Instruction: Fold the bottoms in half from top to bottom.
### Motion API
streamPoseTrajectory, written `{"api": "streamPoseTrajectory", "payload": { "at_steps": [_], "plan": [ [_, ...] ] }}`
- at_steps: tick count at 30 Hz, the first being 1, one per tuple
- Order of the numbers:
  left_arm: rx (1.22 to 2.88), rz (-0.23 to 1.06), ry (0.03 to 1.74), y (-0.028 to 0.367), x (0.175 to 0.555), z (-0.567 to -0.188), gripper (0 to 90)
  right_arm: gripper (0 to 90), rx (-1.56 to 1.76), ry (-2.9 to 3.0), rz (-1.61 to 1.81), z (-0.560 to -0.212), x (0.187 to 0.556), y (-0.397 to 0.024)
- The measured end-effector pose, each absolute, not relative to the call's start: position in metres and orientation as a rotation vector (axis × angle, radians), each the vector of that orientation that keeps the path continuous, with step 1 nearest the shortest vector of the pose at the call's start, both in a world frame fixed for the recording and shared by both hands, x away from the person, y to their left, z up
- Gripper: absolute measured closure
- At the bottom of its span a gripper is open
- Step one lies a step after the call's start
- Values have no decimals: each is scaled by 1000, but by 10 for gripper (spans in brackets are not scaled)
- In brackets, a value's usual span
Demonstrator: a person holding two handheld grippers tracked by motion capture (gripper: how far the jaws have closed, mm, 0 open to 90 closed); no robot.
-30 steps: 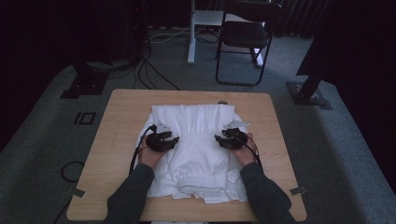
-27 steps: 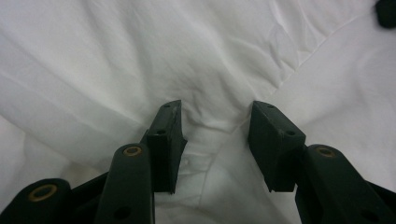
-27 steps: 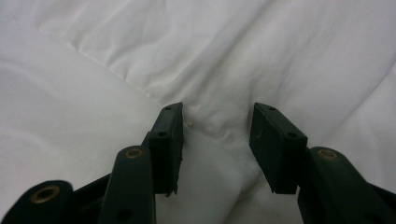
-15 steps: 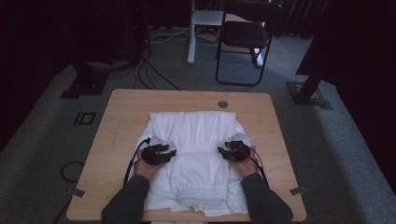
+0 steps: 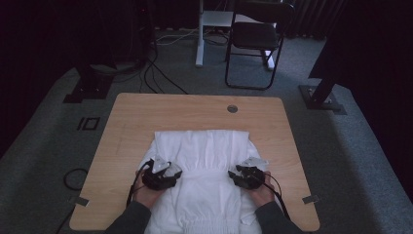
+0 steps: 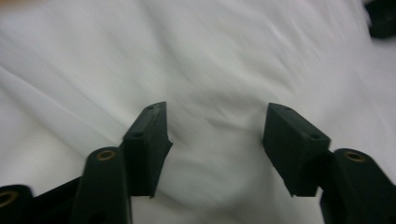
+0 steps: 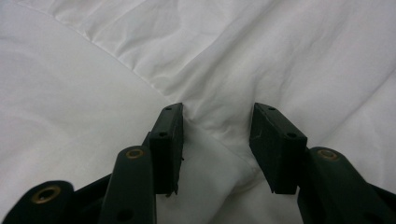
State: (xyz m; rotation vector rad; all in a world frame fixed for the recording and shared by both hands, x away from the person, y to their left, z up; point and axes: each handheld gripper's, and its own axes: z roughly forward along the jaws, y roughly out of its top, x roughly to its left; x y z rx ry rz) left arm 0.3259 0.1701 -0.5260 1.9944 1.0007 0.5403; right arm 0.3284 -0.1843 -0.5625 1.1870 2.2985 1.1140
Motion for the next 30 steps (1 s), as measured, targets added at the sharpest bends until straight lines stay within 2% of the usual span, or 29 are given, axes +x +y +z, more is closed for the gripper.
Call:
{"api": "streamPoseTrajectory", "payload": {
  "at_steps": [6, 10, 12, 13, 18, 21, 24, 29, 30],
  "plan": [
    [1867, 575, 1198, 194, 396, -496, 296, 537, 1193, 2295, 1152, -564, 330, -187],
    [1872, 516, 1328, 202, 435, -510, 162, 537, 1187, 2298, 1156, -564, 330, -188],
    [1873, 494, 1407, 206, 449, -524, 132, 538, 1182, 2300, 1159, -564, 330, -188],
    [1873, 469, 1425, 208, 452, -529, 99, 538, 1181, 2301, 1161, -564, 330, -188],
    [1912, 430, 1452, 212, 455, -548, 90, 538, 1178, 2303, 1164, -564, 330, -189],
    [1932, 471, 1439, 212, 453, -549, 97, 537, 1176, 2302, 1164, -564, 330, -189],
    [1970, 487, 1408, 209, 452, -548, 182, 537, 1177, 2302, 1164, -565, 330, -189],
    [1966, 391, 1344, 208, 451, -546, 609, 533, 1188, 2304, 1167, -564, 330, -189],
    [1958, 379, 1342, 207, 451, -547, 671, 533, 1196, 2306, 1171, -564, 331, -189]
  ]
}}
